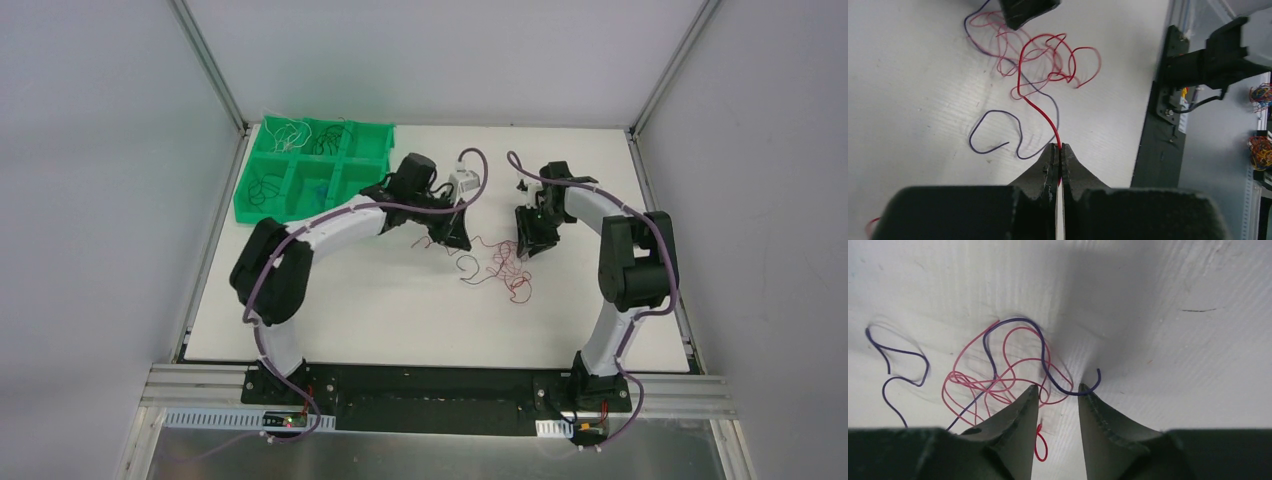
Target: Untangle the cables
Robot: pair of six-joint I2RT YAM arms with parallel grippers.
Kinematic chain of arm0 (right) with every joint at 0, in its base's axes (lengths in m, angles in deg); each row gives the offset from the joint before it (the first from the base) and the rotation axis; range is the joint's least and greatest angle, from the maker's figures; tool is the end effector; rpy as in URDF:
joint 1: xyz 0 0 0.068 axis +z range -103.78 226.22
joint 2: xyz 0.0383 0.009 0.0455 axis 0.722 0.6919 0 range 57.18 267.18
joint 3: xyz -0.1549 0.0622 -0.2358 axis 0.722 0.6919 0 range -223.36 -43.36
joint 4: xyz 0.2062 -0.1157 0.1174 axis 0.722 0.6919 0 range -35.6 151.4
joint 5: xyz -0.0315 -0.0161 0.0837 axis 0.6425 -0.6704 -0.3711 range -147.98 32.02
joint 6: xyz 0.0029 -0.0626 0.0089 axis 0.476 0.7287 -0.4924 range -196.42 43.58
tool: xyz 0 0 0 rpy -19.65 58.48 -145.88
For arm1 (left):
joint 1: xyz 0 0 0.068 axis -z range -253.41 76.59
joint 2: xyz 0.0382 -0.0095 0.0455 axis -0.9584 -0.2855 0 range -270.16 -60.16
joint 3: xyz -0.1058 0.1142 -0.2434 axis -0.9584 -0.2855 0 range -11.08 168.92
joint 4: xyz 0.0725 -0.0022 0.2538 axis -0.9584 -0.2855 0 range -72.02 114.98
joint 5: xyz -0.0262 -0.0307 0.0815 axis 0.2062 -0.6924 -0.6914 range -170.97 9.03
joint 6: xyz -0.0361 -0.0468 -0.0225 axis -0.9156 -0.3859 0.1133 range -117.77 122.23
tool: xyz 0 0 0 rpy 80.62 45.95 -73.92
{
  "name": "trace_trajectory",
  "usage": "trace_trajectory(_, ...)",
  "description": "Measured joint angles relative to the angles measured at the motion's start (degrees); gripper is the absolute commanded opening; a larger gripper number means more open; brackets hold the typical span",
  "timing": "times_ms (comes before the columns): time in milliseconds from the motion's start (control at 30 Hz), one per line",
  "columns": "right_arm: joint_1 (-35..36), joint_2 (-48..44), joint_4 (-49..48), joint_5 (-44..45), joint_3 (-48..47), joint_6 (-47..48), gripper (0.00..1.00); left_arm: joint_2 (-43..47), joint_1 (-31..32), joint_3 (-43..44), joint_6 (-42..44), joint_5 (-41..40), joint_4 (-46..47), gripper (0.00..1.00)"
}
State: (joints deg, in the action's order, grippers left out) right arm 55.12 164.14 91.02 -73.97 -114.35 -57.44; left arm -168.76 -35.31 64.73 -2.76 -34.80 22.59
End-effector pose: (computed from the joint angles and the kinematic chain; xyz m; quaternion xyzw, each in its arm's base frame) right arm 0.3671 0.0711 0.1698 -0.2562 0.9450 0.1238 0.1613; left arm 0.3233 -0.2979 0.2337 0.4057 0.7314 -0.4794 0.2660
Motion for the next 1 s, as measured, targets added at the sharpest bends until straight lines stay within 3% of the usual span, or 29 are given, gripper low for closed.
trace_trajectory(167,0.2,0.2,-0.1,4.7,-0.3,1.2,0.15,12.8,-3.1,2.9,0.3,3.3,-5.2,0.00)
trace_trajectory(367,0.2,0.1,-0.3,7.8,0.0,3.7,0.00,20.9,-12.5,12.6,-0.2,8.1,-8.3,0.00)
trace_trajectory(700,-0.6,-1.4,-1.1,13.0,1.9,9.3,0.00,21.3,-23.0,28.5,-0.9,11.5,-13.5,0.00)
trace_trajectory(1000,-5.7,-2.0,-1.3,18.4,3.1,14.8,0.00,21.3,-30.7,40.5,-1.7,9.8,-13.3,0.00)
